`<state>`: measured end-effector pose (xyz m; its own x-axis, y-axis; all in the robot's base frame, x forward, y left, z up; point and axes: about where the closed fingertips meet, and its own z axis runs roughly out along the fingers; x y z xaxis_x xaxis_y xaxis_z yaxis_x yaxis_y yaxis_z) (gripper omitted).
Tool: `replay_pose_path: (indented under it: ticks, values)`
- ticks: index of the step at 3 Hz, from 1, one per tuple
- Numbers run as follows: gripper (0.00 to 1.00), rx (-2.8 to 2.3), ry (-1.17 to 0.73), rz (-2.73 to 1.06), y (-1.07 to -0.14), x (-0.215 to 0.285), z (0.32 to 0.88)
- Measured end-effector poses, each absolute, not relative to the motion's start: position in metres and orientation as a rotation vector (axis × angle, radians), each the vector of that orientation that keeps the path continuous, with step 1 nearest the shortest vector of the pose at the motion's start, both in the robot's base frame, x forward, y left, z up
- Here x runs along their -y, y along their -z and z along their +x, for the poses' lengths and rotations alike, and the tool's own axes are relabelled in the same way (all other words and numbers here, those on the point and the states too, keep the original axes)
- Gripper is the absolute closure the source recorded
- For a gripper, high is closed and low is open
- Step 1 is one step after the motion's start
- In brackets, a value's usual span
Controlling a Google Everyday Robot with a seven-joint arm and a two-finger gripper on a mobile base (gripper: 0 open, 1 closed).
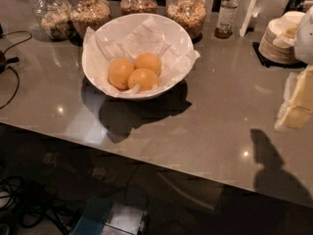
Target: Pick orange from white bowl
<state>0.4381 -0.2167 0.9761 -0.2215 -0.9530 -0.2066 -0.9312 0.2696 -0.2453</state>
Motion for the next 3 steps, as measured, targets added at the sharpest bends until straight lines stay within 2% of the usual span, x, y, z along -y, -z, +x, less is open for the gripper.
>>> replay_pose_path:
  ticks: [2,3]
  values:
    - [0.0,-2.183,0.07,-1.729,-0.979,0.209,0.444]
    - [0.0,-2.024,-0.058,-1.767,-0.985,0.176,0.475]
